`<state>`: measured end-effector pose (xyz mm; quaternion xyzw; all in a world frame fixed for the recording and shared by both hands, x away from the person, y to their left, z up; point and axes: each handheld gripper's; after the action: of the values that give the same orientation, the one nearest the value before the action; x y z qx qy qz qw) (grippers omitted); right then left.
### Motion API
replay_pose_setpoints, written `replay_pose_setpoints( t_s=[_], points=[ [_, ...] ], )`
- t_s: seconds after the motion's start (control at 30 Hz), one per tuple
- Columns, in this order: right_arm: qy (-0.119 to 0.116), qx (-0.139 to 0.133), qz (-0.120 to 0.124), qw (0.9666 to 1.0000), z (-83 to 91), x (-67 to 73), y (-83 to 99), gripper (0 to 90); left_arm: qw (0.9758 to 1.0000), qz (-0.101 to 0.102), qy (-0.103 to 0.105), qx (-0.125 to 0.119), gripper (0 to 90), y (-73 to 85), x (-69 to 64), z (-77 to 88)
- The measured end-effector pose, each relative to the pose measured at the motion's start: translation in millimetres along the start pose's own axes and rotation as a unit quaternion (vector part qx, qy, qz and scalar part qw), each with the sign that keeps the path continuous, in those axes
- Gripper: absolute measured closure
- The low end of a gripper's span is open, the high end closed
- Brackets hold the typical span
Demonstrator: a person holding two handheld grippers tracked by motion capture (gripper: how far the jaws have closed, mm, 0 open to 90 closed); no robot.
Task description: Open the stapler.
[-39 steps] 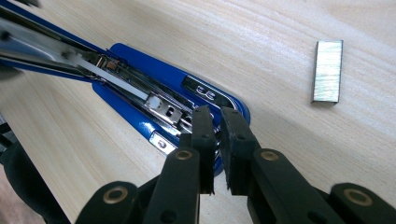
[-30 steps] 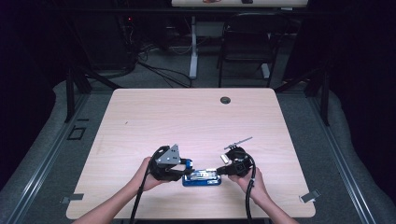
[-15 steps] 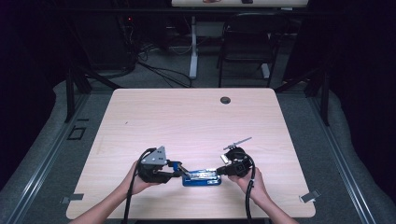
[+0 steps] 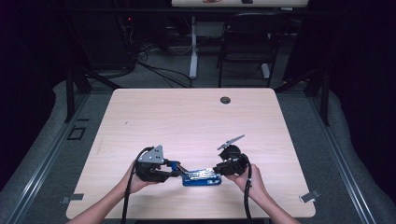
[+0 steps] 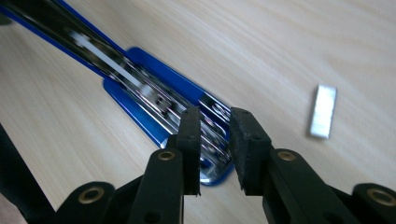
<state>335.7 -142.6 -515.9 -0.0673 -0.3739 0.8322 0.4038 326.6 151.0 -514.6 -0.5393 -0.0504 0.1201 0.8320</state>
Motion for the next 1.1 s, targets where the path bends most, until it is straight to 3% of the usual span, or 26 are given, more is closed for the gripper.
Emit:
replay_pose_setpoints(
  t_s=[0.1, 0.27, 0.33, 0.47, 0.67, 0.97, 1.1],
  points=[
    [-0.007, -0.018, 0.030, 0.9994, 0.3, 15.3, -11.2, 75.6, 1.0000, -0.001, 0.001, 0.001, 64.5, -0.4, -0.1, -0.2],
    [-0.086, -0.047, 0.038, 0.9944, -12.7, 43.2, -26.4, 79.0, 1.0000, 0.001, 0.002, 0.000, 64.5, -0.5, 0.9, -0.5],
    [-0.098, -0.056, 0.040, 0.9928, -20.1, 51.7, -29.2, 81.9, 1.0000, 0.001, 0.003, 0.000, 64.5, -0.4, 1.2, -0.4],
    [-0.109, -0.055, 0.029, 0.9921, -34.9, 53.8, -32.1, 90.0, 1.0000, 0.001, 0.005, 0.000, 64.4, -0.2, 1.7, -0.4],
    [-0.120, -0.048, 0.008, 0.9916, -44.6, 46.6, -27.9, 90.0, 1.0000, 0.001, 0.009, 0.003, 64.4, -0.9, 3.1, -0.2],
    [-0.128, -0.038, 0.036, 0.9904, -41.3, 51.2, -27.8, 90.0, 1.0000, 0.004, 0.008, 0.000, 64.4, 0.3, 3.4, 0.0],
    [-0.112, -0.033, 0.058, 0.9915, -44.9, 55.0, -26.2, 90.0, 1.0000, 0.006, 0.008, 0.001, 64.1, 0.9, 4.7, 0.4]
  ],
)
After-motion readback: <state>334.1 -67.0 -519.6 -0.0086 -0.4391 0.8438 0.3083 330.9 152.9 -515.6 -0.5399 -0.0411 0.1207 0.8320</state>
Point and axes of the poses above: each handheld gripper's, and its own axes: z roughly backward along the jaws, y roughly out of its underside, x roughly to its left, and after that the axes turned 13 degrees about -x, right-handed
